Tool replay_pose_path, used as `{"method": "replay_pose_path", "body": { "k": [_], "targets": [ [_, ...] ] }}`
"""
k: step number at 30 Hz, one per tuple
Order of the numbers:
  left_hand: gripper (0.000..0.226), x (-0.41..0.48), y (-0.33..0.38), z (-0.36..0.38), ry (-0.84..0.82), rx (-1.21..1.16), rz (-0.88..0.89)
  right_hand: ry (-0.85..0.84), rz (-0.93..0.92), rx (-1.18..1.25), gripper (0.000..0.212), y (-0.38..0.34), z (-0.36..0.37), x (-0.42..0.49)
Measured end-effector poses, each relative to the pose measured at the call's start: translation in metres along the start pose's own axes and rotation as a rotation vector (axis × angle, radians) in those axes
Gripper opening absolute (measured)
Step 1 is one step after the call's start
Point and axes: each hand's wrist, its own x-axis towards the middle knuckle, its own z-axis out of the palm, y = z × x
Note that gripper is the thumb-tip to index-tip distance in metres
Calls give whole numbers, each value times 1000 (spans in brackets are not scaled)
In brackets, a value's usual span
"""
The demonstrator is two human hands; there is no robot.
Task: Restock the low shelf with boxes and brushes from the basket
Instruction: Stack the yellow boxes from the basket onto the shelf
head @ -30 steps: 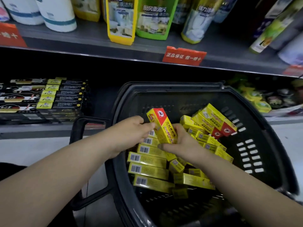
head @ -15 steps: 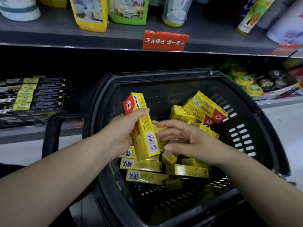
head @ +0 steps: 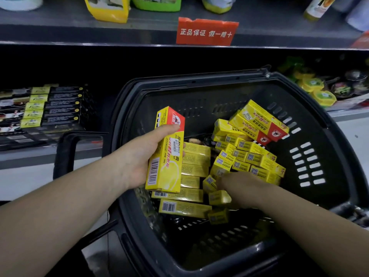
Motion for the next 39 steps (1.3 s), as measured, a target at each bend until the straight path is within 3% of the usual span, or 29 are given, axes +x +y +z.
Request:
{"method": "replay_pose_path", "body": {
  "k": [2,5,8,12,17,20,29,34,39],
  "targets": [
    [37,0,-1,-1,-1,-2,-3,112,-58,159,45,9,-17,-10],
    [26,-1,-2,3,25,17,26,275,-246,915,26,25,-44,-35],
    [27,-3,-3,9,46,80,30,344,-348,1558,25,29,-59,-54],
    [27,-5,-7,16,0,84,19,359,-261,1971,26,14,-61,-44],
    [32,-4,-13,24,-25,70,0,388,-41,2192,37,-1,-64,-32],
    [33,-6,-13,26,-43,89,-16,370,11,2171,30,-3,-62,-28],
    [35,-7,-16,27,-4,60,-36,452,199,2120,42,5,-61,-27],
    [37,-6,-14,29,61,34,-29,453,108,2204,47,3,-57,-20],
    [37,-7,-14,31,131,-11,-42,561,164,2097,49,11,-63,-25]
  ]
}}
